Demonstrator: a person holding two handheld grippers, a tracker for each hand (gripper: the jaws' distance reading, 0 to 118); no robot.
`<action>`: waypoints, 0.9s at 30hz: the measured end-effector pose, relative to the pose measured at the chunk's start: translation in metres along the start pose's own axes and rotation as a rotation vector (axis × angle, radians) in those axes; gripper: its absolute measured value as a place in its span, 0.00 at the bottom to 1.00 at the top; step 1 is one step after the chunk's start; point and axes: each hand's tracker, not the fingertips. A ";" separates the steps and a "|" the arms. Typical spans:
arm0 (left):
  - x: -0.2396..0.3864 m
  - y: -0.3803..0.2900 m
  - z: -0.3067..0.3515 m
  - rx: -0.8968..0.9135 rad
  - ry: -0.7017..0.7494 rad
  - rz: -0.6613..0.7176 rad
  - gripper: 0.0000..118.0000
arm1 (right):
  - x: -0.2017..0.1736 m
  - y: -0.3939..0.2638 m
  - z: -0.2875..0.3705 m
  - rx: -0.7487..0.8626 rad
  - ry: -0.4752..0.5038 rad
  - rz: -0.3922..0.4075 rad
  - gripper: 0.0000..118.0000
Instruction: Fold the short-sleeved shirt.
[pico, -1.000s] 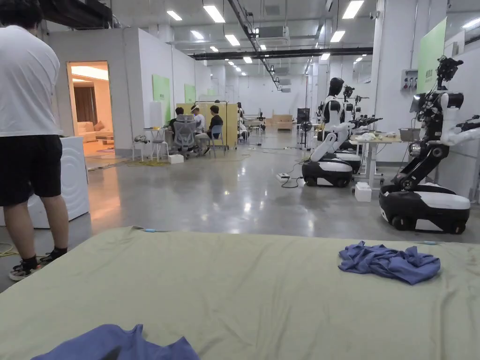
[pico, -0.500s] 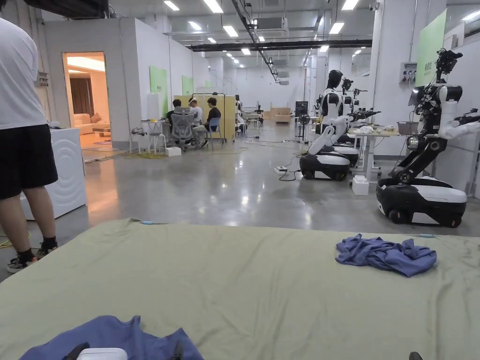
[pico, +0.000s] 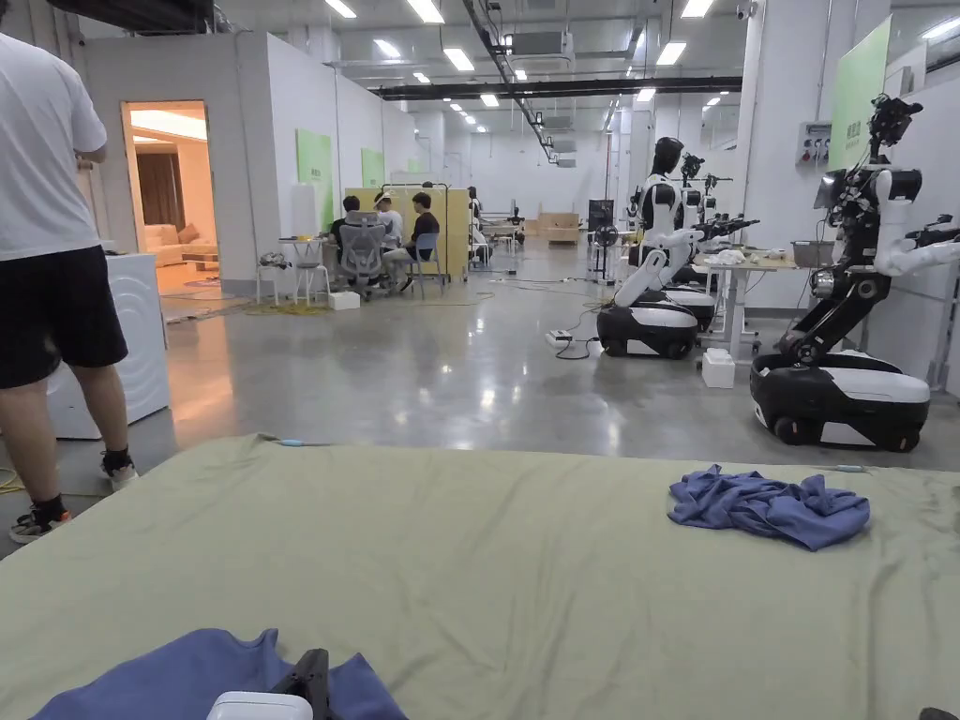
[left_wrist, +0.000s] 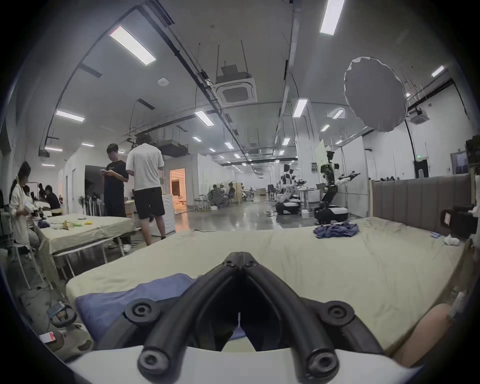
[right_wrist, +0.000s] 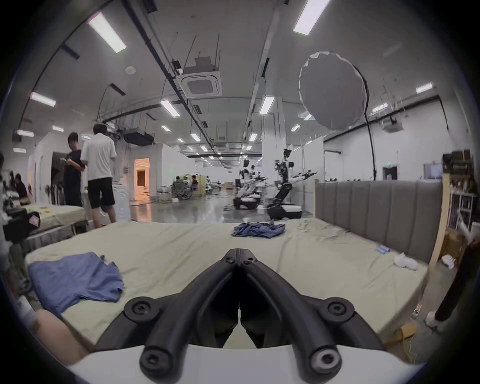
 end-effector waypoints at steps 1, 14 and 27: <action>-0.001 0.002 -0.002 -0.032 0.001 0.001 0.00 | -0.002 -0.001 0.000 -0.001 -0.014 0.018 0.02; -0.101 0.001 0.055 -0.074 0.299 0.031 0.00 | -0.135 0.008 -0.024 -0.023 0.360 0.046 0.02; -0.159 -0.054 0.049 -0.279 0.405 0.121 0.00 | -0.202 -0.011 -0.057 -0.042 0.626 0.119 0.02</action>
